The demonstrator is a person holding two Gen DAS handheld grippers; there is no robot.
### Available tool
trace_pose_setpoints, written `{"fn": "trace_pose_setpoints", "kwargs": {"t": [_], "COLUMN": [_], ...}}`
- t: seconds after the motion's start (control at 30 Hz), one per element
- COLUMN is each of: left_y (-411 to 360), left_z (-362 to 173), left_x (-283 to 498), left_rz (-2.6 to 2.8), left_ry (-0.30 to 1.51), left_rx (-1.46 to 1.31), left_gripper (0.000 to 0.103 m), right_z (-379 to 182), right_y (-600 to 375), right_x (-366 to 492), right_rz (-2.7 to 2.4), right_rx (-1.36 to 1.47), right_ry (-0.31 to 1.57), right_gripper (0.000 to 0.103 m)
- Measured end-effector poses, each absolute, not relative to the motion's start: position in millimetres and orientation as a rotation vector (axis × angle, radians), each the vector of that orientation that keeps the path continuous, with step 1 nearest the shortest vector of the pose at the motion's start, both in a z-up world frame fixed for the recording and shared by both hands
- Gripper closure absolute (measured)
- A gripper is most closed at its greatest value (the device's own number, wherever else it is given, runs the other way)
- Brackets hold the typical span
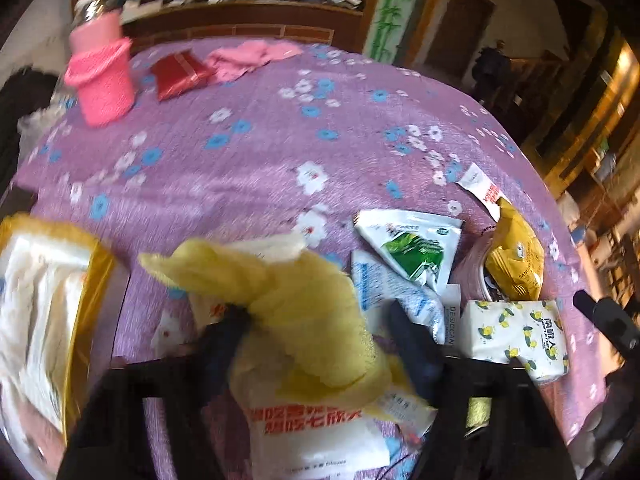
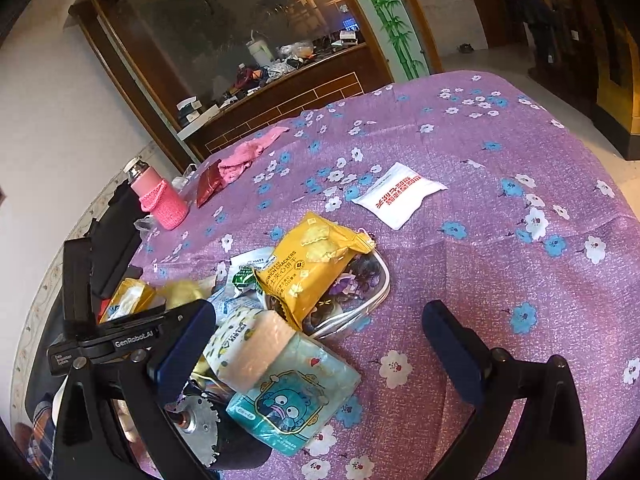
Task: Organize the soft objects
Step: 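Grasp the yellow towel with the left tool while the right tool grasps the lemon-print white pouch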
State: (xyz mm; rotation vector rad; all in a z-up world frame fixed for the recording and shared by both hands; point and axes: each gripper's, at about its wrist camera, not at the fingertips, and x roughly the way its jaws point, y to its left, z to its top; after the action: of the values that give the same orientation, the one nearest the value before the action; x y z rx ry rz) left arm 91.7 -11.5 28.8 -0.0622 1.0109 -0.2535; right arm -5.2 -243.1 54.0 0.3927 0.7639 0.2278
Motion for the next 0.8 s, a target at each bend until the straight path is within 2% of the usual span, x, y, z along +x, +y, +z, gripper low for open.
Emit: {"fn": "trace_pose_setpoints", "kwargs": {"t": [0.1,0.27,0.53,0.8], "left_y": [-10.5,7.5,45.4,72.5], "left_z": [33.9,52.5,110.6,106.7], "left_x": [86.4,56.1,-22.4,-81.7], "left_rz": [-0.320,-0.384,-0.415,-0.376], "left_ry": [0.983,0.945,0.777,0.707], "left_rx": [-0.069,-0.117,-0.163,-0.220], "left_gripper": [0.058,0.058,0.058,0.058], "right_z": [52.0,51.3,47.4,46.3], "right_y": [-243.4,-244.9,-244.4,-234.3], "right_x": [-4.2,-4.6,-2.7,-7.1], "right_rz": [0.227,0.225,0.232,0.206], "right_rx": [0.397,0.402,0.403,0.333], "right_ry": [0.770,0.765,0.773,0.761], "right_gripper": [0.000,0.000,0.000,0.000]}}
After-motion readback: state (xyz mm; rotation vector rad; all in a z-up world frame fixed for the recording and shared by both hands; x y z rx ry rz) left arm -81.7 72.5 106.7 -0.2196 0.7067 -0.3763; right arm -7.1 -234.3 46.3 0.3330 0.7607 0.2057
